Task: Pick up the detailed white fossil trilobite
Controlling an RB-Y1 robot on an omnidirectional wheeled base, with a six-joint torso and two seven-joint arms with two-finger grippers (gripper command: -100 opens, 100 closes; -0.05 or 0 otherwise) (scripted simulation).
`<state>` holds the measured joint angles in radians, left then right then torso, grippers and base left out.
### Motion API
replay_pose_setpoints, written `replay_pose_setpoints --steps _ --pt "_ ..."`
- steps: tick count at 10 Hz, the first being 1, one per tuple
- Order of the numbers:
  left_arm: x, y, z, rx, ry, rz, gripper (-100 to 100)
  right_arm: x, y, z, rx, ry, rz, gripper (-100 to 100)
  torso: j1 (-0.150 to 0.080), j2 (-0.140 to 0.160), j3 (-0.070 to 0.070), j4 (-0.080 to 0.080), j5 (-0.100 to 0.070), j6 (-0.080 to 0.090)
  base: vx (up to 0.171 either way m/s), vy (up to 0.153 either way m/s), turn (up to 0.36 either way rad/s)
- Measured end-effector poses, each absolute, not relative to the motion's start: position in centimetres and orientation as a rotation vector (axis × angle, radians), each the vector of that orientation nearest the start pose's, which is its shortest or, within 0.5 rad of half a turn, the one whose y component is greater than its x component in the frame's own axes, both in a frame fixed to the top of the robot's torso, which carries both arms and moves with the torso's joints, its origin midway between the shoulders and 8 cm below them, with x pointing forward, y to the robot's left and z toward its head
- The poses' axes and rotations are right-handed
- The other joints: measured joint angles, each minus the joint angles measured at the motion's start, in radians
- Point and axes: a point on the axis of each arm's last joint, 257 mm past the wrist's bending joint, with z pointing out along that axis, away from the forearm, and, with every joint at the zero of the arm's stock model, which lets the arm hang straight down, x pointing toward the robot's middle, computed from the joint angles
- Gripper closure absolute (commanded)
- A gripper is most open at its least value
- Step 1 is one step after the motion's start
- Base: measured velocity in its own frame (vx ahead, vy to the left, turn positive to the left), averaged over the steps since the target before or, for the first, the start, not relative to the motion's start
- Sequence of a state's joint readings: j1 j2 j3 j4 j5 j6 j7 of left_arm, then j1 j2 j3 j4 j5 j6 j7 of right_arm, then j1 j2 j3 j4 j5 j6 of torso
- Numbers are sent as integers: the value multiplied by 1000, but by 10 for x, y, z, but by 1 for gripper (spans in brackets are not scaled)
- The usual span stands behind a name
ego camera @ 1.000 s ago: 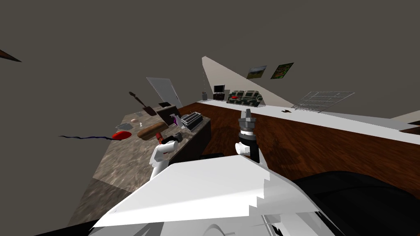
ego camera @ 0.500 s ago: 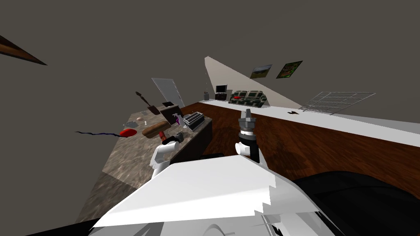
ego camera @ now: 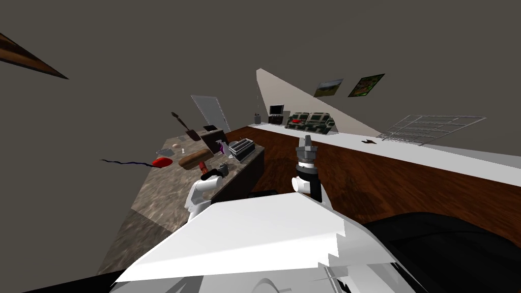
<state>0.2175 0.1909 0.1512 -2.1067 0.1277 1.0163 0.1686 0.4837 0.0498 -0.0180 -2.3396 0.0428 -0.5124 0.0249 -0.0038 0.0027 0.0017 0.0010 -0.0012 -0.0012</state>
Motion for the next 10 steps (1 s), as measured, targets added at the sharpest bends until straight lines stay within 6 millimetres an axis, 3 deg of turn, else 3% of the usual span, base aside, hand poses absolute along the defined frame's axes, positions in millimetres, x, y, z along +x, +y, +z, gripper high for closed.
replay_pose_setpoints --steps 4,5,7,10 --pt "439 333 -251 -1735 1452 -786 -100 329 -280 58 586 540 1254 0 -7 3 2 1 -2 0 -82 -173 -33" --pt "446 326 -241 -1703 1457 -800 -100 329 -280 58 586 540 1254 0 -9 3 2 1 -2 0 -20 -56 -155" --pt "444 340 -245 -1732 1440 -791 -100 329 -280 58 586 540 1254 0 12 -4 -2 -1 2 -1 65 173 -52" --pt "422 364 -282 -1861 1415 -723 -100 329 -280 58 586 541 1254 0 23 -7 -4 -2 5 -1 72 249 -6"
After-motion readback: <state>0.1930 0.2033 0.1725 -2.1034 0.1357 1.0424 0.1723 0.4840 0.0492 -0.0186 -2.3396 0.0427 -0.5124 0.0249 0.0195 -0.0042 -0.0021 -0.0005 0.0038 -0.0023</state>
